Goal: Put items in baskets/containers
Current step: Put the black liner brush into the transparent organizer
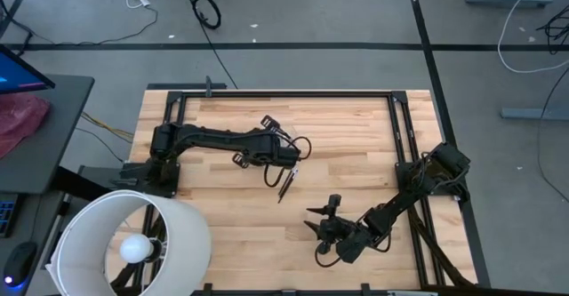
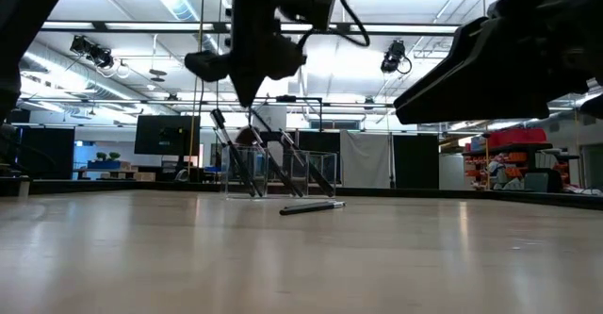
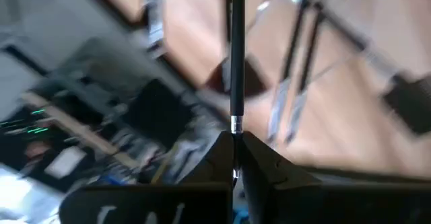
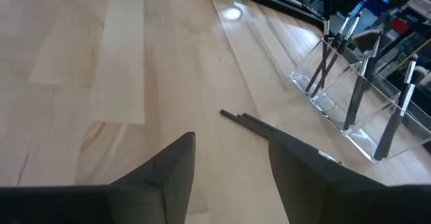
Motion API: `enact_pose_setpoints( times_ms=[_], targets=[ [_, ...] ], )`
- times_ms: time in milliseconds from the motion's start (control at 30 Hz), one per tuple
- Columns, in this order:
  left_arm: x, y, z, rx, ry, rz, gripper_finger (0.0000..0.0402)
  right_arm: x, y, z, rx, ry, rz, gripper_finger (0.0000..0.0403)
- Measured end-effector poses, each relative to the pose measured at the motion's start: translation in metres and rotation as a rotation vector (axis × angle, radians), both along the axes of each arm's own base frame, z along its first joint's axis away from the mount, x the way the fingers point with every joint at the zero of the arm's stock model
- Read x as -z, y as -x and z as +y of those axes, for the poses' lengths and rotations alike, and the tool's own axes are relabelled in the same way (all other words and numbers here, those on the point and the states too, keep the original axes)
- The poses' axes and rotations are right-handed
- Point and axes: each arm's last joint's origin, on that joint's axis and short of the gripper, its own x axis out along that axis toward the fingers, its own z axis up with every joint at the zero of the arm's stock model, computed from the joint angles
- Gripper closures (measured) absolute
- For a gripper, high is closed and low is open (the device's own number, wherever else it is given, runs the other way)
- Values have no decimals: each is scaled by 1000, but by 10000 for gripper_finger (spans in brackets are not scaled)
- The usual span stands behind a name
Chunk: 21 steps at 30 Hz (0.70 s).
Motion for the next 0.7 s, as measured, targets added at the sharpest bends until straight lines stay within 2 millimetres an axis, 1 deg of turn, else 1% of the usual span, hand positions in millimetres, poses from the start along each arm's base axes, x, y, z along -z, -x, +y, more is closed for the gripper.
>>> enact_pose_setpoints(
  times_ms=[67, 133, 233, 400, 533, 700],
  targets=[
    [-8, 0, -3, 36, -56, 16, 391, 0, 0, 0, 0, 0, 0, 211],
    [-14, -2, -4, 66, -70, 25, 386, 0, 0, 0, 2, 0, 0, 211],
    [-15, -2, 2, 67, -69, 41, 383, 0, 0, -1, 3, -2, 0, 211],
    [-11, -3, 19, 22, -69, 34, 390, 0, 0, -1, 4, -5, -1, 211],
    [-9, -6, 34, -36, -67, -15, 384, 0, 0, 0, 4, -6, -1, 211],
    [0, -8, 45, -82, 13, -15, 383, 0, 0, 0, 3, -7, -1, 211]
  ],
)
